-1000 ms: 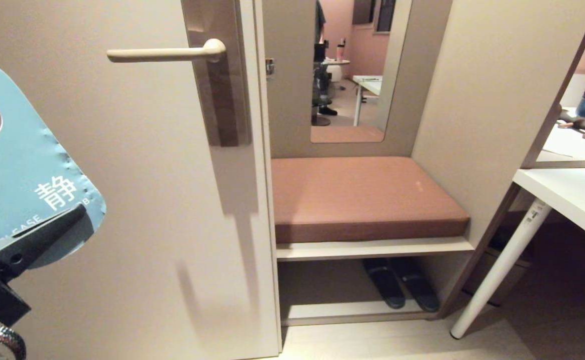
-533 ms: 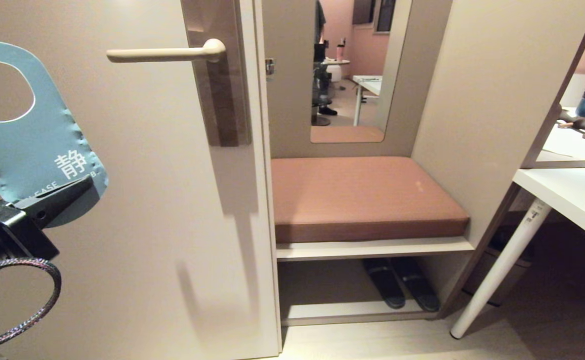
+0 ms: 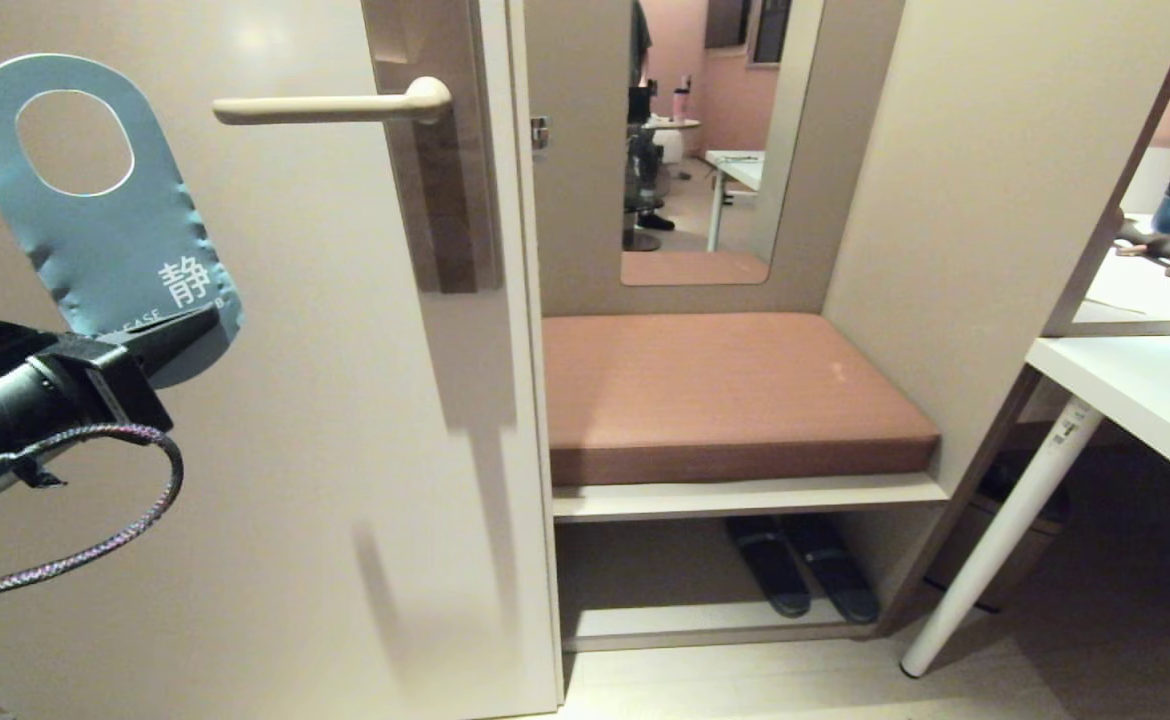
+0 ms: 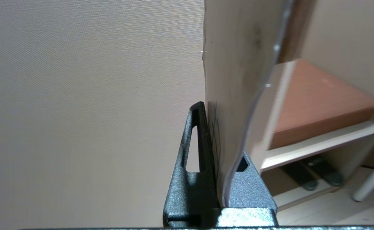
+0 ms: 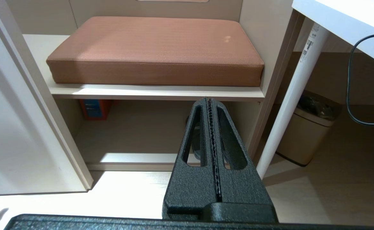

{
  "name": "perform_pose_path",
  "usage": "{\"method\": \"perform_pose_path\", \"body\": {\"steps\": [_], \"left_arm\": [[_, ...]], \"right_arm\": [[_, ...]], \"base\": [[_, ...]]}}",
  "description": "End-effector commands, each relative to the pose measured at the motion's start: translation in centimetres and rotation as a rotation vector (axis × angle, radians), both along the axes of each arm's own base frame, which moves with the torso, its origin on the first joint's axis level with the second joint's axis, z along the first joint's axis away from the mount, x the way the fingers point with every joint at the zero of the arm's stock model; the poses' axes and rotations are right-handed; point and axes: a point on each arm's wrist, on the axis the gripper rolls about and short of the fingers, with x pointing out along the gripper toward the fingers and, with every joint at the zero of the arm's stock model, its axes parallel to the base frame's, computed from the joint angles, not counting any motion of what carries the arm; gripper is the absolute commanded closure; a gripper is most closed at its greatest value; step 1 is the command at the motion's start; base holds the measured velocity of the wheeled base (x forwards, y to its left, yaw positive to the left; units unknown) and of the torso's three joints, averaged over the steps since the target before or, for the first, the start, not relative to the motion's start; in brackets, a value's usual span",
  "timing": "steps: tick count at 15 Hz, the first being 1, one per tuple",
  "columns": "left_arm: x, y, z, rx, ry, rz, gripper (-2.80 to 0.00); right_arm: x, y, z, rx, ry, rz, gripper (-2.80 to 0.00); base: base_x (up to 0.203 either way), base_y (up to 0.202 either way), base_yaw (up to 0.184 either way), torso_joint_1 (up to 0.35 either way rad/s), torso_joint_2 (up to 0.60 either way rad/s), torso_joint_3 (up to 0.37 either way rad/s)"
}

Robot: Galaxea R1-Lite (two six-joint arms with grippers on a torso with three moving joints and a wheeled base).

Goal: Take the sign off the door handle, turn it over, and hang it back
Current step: Hang the sign back with the other side facing out

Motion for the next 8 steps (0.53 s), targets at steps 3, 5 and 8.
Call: {"method": "perform_pose_path", "body": {"steps": [3, 5, 8], "left_arm": [[1.8, 0.2, 0.8, 0.006, -0.010, 0.016, 0.00], [2.3, 0.1, 1.0, 0.008, -0.015, 0.016, 0.00], [2.9, 0.1, 1.6, 0.010, -0.005, 0.016, 0.00]], "right_arm": [[0.0, 0.0, 0.0, 0.000, -0.002, 0.000, 0.00], [0.0, 0.0, 0.0, 0.000, 0.000, 0.000, 0.00], [0.0, 0.0, 0.0, 0.000, -0.001, -0.001, 0.00]], "base": [[0.000, 0.000, 0.000, 0.000, 0.00, 0.000], [0.000, 0.000, 0.000, 0.000, 0.00, 0.000], [0.000, 0.000, 0.000, 0.000, 0.00, 0.000]]}}
